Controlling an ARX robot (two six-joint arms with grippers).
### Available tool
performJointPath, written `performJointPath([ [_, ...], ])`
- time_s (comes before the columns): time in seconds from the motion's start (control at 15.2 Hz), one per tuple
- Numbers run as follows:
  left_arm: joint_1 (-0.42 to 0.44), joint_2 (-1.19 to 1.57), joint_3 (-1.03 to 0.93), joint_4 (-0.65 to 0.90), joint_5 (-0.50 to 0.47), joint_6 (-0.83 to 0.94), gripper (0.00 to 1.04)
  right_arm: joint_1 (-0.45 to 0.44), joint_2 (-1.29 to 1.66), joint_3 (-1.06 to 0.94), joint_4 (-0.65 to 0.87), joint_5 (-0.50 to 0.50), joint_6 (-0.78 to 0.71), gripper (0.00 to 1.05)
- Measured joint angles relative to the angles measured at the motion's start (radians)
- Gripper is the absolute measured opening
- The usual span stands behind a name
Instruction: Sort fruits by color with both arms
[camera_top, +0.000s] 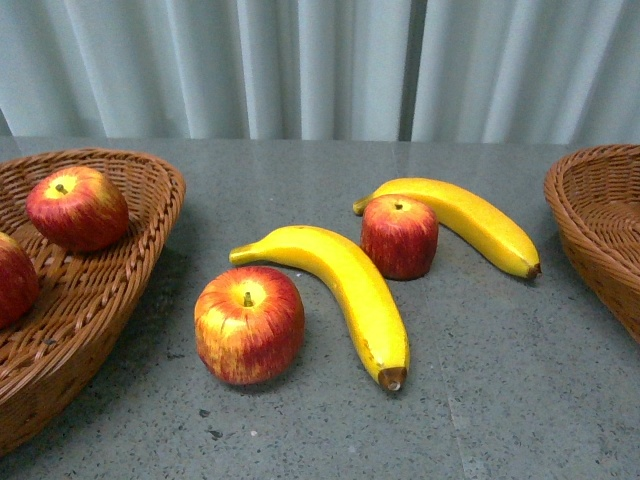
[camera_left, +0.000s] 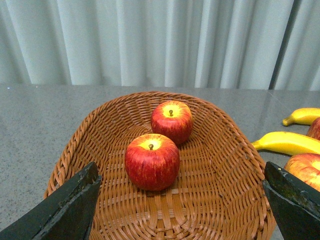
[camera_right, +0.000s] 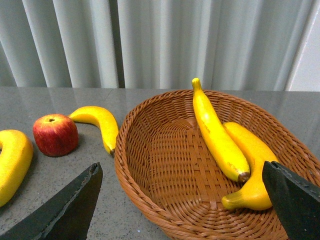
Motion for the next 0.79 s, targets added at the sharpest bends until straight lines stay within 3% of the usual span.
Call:
performJointPath([
  [0.66,0.0,0.0,0.0,0.0,0.0,0.0,0.98,0.0,0.0,0.0,0.0,0.0,0.0,0.98],
  [0.79,-0.066,0.128,0.082,-0.171,-0.168,-0.06,0.98,0.0,0.0,0.0,0.0,0.001,0.001,0.98],
])
